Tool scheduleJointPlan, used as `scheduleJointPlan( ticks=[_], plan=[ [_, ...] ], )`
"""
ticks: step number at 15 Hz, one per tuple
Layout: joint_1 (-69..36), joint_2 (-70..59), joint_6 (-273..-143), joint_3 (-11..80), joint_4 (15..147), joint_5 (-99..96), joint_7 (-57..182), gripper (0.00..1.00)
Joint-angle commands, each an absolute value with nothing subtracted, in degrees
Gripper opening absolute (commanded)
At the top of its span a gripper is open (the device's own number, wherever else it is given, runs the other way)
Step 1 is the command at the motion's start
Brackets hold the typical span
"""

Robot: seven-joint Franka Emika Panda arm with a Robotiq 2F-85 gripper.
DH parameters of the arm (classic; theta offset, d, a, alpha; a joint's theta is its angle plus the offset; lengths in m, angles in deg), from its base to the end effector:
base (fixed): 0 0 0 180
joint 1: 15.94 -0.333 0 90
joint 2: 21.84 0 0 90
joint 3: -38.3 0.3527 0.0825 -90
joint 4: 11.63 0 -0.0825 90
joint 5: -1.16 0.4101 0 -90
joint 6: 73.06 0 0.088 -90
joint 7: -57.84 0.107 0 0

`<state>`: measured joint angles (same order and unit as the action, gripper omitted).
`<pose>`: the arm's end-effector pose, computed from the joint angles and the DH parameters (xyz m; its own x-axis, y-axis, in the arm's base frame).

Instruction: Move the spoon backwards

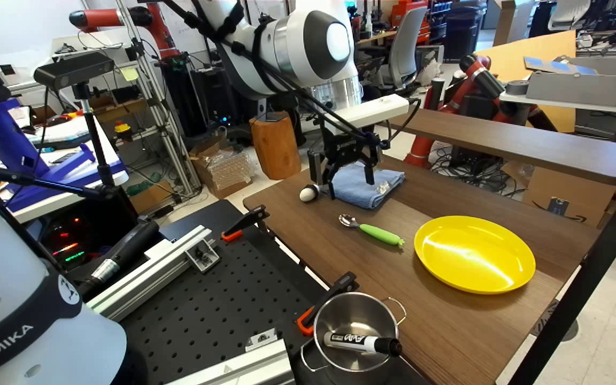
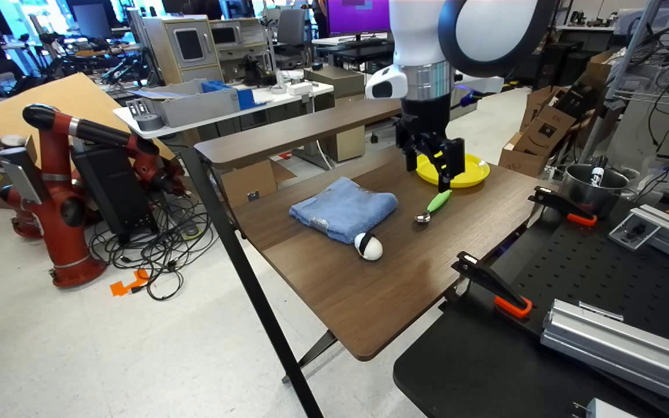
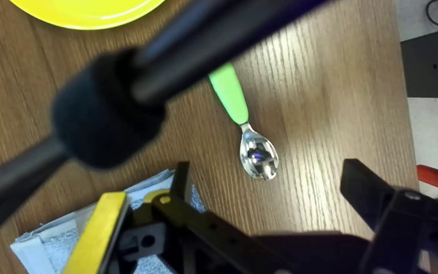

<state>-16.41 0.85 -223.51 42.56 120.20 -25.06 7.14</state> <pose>0.5385 0.0564 0.1787 0.1990 0.9616 -0.1892 0.9800 -0.1971 0.0288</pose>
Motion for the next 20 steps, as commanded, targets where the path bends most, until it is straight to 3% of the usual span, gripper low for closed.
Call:
scheduleJointPlan(
  ticks=[1,18,19,20],
  plan=[
    [-17.4,4.4,-223.9,40.8,117.6,-28.3,6.9,1.00],
    [-14.6,13.9,-227.8,36.7,112.7,-34.5,-0.4,1.00],
    [-14.3,14.9,-228.4,36.8,112.1,-34.8,-1.1,0.75],
    [-14.3,15.4,-228.7,36.7,111.8,-35.2,-1.2,0.74]
  ],
)
